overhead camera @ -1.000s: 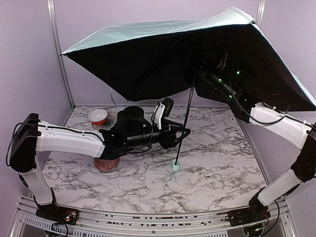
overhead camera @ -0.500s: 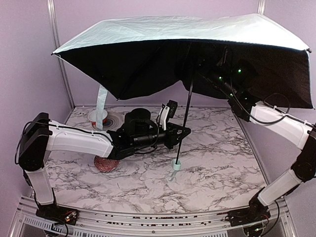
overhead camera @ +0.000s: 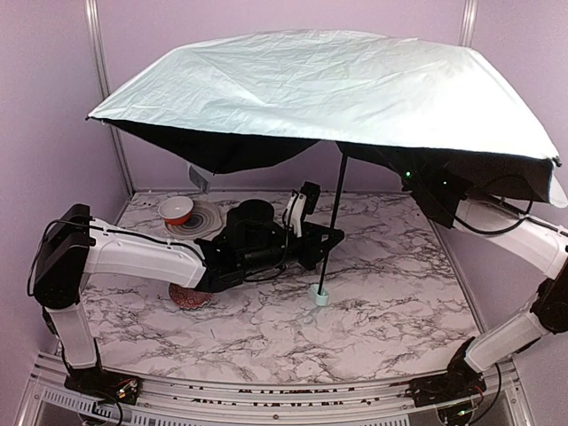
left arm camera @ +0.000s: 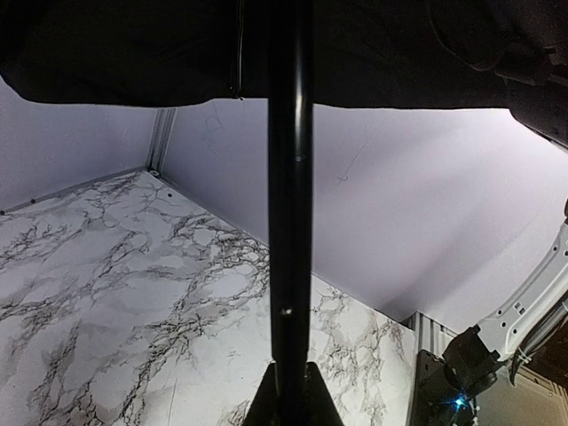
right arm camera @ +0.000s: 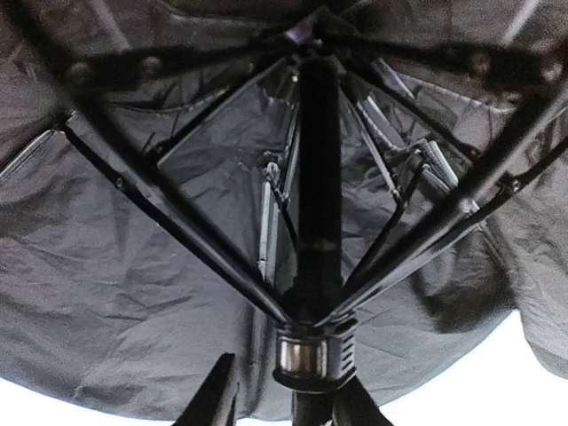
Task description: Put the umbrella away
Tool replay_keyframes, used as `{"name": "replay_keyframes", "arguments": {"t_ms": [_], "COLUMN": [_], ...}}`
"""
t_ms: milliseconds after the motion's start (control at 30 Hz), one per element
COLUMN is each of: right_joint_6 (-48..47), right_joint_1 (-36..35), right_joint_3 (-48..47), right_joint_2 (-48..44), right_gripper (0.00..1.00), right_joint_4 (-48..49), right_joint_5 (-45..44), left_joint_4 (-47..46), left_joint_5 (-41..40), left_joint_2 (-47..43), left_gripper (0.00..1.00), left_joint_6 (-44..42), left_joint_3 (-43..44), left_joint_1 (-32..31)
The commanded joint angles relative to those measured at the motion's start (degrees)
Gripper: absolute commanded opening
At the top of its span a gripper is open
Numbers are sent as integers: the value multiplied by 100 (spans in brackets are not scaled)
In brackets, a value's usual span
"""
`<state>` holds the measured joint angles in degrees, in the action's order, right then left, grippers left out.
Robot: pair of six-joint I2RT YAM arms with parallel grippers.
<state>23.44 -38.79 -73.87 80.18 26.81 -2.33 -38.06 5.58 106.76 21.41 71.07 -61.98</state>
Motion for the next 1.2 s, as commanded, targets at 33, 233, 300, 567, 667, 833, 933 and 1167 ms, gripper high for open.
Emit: {"name": "replay_keyframes", "arguments": {"t_ms": [33,233,300,567,667,833,933,1167], "right_joint_6": [-700,-857,-951,-1067,-1034,-1150,-1254,-1402], "right_joint_1": [-190,-193,-191,-195,-191,-191,-191,-191], "right_joint_3": [64,215,203,-20,-37,-325,-508,-591], "right_joint_2": [-209,-270,-251,55,142,389,525,709], "right_gripper": [34,47,52,68,70,73,63,44], "right_joint_4": [44,541,635,756,752,523,527,638], "right_joint_5": [-1241,-1643,-1694,-1483,-1423,-1355,-1292,-1381], "left_joint_4": [-689,-942,-1014,-1054,-1054,-1054,-1054,-1054], "left_joint_5": [-554,-335,-278,-288,-227,-158,-183,-132], "left_joint_2": [-157,-132,-100,-112,-107,-98,-86,-116], "left_gripper": [0,0,0,0,0,0,0,0], "left_joint_6": [-202,189,244,203,216,178,224,190], "left_joint_3": [-100,-152,-154,-161,-151,-152,-152,-143], "left_joint_1": [-31,-27,-33,-40,-40,-79,-80,-105]}}
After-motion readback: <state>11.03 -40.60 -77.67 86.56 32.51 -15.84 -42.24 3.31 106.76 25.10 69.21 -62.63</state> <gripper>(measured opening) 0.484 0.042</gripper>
